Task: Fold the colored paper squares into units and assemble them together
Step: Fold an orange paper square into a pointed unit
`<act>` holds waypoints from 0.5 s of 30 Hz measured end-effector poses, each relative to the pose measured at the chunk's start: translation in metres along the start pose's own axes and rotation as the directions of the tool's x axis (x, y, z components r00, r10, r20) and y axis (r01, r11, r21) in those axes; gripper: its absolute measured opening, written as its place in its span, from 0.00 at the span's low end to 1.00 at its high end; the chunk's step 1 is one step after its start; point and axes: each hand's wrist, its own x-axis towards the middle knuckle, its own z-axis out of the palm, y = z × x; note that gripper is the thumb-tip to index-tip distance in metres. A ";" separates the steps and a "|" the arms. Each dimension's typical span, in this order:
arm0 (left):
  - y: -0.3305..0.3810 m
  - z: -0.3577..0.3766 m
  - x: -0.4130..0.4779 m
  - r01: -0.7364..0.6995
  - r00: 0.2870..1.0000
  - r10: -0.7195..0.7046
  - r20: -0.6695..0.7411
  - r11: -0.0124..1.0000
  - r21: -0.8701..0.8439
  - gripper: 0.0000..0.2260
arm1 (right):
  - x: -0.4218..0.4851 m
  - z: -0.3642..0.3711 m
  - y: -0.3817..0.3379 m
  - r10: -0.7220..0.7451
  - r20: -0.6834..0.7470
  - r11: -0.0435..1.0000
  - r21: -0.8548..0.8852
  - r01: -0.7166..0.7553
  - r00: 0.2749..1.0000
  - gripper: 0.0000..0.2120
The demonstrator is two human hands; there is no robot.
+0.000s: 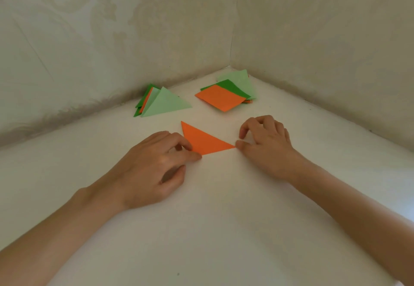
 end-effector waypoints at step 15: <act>-0.011 0.004 0.000 0.090 0.956 -0.177 -0.235 0.935 -0.342 0.24 | -0.002 0.007 -0.003 -0.456 -0.134 0.870 0.141 0.473 0.880 0.06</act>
